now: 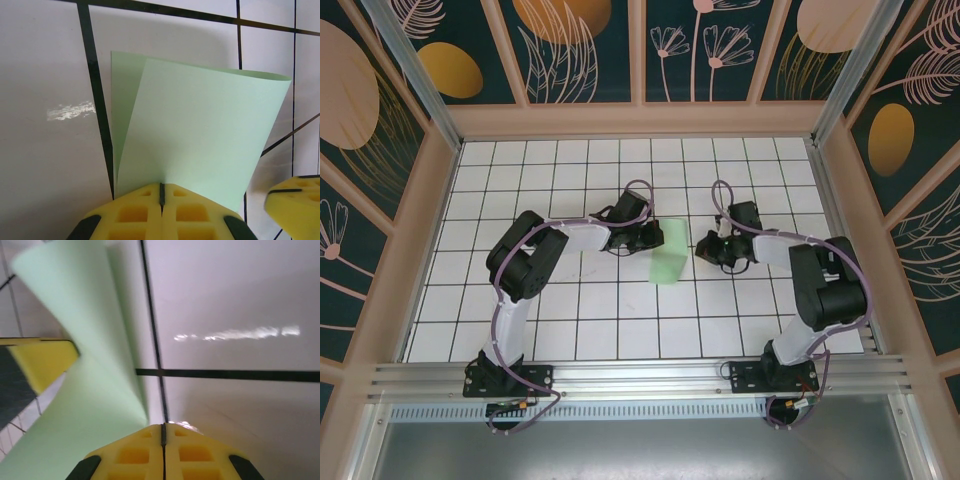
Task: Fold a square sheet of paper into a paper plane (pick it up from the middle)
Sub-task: Fold the square sheet of paper in half at the center of the table.
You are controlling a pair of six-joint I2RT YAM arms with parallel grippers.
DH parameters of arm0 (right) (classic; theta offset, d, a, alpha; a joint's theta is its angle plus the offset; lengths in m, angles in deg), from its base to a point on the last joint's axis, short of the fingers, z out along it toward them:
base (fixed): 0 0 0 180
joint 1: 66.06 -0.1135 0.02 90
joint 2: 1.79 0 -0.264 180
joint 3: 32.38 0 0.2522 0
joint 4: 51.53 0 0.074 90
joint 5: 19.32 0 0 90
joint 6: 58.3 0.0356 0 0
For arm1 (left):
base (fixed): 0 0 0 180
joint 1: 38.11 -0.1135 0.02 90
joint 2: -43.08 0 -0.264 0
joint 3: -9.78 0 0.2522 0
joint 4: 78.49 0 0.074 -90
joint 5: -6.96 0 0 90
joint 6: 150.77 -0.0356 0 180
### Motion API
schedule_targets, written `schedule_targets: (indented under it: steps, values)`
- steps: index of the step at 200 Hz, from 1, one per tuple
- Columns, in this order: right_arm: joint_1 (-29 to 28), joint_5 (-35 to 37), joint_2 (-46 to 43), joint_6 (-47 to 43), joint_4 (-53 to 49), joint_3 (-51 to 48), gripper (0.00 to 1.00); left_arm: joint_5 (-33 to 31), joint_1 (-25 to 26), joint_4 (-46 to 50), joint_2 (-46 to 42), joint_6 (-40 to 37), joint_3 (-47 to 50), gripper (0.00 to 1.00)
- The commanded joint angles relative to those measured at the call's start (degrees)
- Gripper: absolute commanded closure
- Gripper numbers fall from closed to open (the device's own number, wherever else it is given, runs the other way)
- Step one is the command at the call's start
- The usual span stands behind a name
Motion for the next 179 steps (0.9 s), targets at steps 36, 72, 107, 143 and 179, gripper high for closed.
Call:
schedule_targets:
  steps: [36,72,107,143,179]
  values:
    - [-6.2,-0.9,7.9,1.6,2.9,8.7,0.93,-6.9,-0.3,10.4,6.0,-0.6,2.2,1.0]
    - [-5.9,0.9,11.7,2.2,4.5,9.7,0.94,-7.0,-0.3,10.6,5.9,-0.4,2.6,1.0]
    - [-1.6,3.5,11.8,2.4,5.3,6.1,0.94,-7.6,-0.4,10.4,5.3,-0.3,3.8,1.0]
    - [1.1,3.4,8.3,1.1,4.2,6.8,0.94,-7.0,-0.3,9.6,5.3,-0.6,4.3,1.0]
    - [-2.2,1.6,8.0,2.5,5.4,10.5,0.94,-6.8,-0.4,9.5,5.4,-0.6,4.0,1.0]
